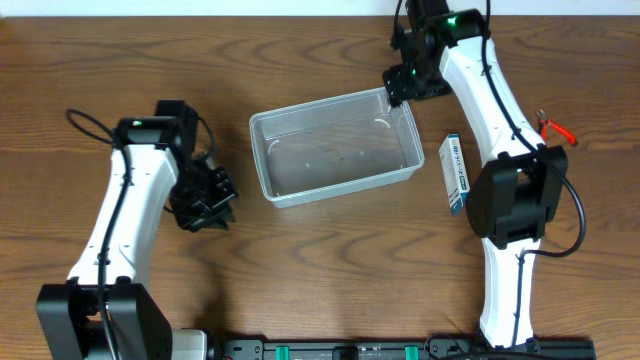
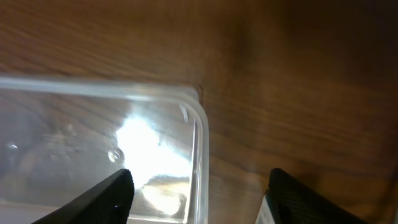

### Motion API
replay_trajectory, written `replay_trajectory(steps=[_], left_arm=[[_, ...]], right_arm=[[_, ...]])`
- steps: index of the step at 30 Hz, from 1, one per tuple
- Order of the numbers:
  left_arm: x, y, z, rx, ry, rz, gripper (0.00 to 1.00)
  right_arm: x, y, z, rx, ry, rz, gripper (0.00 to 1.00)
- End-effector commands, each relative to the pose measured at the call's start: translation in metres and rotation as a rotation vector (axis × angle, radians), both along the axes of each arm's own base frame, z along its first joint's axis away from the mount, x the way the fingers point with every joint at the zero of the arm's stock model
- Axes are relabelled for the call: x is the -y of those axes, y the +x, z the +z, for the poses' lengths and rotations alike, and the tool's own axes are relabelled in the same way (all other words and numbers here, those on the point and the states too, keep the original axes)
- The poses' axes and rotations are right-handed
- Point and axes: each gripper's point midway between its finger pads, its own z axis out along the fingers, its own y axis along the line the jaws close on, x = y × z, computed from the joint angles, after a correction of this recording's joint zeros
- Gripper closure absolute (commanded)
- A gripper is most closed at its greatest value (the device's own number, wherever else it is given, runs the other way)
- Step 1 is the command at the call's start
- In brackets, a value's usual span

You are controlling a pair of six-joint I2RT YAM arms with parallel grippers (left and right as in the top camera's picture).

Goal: Pack container

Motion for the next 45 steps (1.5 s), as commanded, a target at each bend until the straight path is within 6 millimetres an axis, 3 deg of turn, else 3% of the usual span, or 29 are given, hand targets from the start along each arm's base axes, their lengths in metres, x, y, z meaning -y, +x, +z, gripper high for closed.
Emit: replay_trajectory(steps=[1,6,11,18,28,40,45], left_arm=[[0.023,0.001,0.006,0.020,-0.056,-0.055,0.94],[0.051,0.001,0.005,0.057,-0.060,-0.148,0.94],[0.053,0.003,-0.002,0.087,0.077,-0.172,0.94],[0.068,0.005,-0.016,0.126,0.083,-0.207,0.94],[0.062,0.004,-0.050,0.145,0.112,-0.182,0.94],[0.072,0.034,-0.048,0.267,0.082,-0.161,0.94],[0.066,0.042,-0.049,0.301,0.125,-0.154,0.94]], right_arm=[[-0.006,0.007,0.031,0.073,0.025,0.020,0.27],[-0.006,0.008,0.044,0.090,0.029,0.019,0.27],[-0.005,0.005,0.047,0.080,0.026,0.019,0.27],[-0.004,0.001,0.046,0.064,0.022,0.018,0.27],[0.000,-0.001,0.045,0.052,0.016,0.012,0.27],[0.001,-0.004,0.044,0.040,0.013,0.011,0.27],[0.002,-0.006,0.043,0.031,0.011,0.011,0.27]])
